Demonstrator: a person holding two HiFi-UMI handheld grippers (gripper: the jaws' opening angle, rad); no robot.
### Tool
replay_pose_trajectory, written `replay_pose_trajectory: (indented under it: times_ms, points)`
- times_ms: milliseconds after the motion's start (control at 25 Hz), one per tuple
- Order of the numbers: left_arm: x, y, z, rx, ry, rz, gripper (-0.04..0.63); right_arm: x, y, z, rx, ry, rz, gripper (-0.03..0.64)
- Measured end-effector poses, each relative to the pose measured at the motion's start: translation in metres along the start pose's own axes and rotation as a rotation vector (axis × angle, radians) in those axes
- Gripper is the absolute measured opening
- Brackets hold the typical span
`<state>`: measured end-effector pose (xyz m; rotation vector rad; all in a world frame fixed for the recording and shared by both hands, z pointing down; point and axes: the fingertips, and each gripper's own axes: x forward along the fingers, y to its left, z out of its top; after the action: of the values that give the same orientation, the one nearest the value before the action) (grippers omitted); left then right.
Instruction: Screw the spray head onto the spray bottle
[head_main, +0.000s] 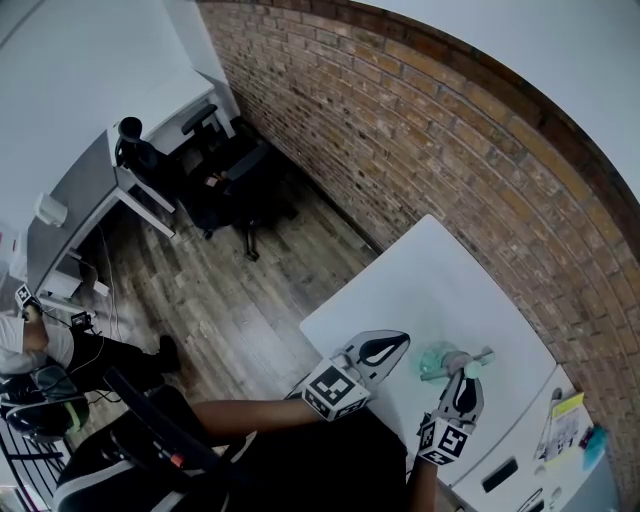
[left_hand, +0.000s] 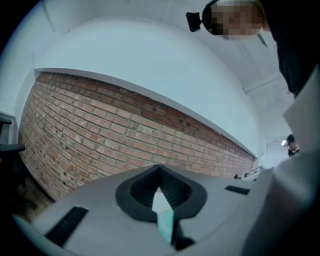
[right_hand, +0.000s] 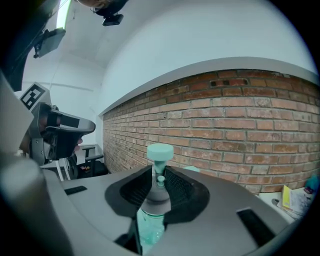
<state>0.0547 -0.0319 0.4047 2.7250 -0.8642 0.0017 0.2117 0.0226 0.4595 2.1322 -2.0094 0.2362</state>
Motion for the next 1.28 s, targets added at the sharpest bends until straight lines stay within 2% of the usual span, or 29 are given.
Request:
replay_pose_trajectory:
  times_ms: [240,360,560,760,1040,1120,1280]
  points:
    - [-0.004,0.001,0.002,-0.008,-0.004,-0.004,0.000,-0.005,0.006,0.000,0.002,-0.008,0.010,0.106]
    - [-0.006,-0.003,0.001,-0.008,-0.004,-0.014,0.000,-0.008,0.009,-0.001,0.008,-0.009,0.020,0.147]
    - [-0.008,-0.010,-0.002,-0.010,-0.010,-0.036,0.000,-0.015,0.012,0.002,0.025,-0.026,0.021,0.153]
    - [-0.012,-0.027,0.000,0.075,-0.013,-0.087,0.000,-0.036,0.006,0.000,0.060,-0.040,-0.016,0.150]
    - [-0.016,-0.034,-0.017,0.028,0.017,-0.094,0.000,-0.063,0.009,0.011,0.072,-0.086,-0.031,0.021]
    - [-0.017,-0.039,-0.022,0.063,0.025,-0.106,0.000,-0.070,0.012,0.016,0.070,-0.104,-0.012,0.008]
    - [-0.018,-0.054,-0.016,0.018,-0.007,-0.097,0.000,-0.083,0.012,0.022,0.034,-0.115,0.003,0.008]
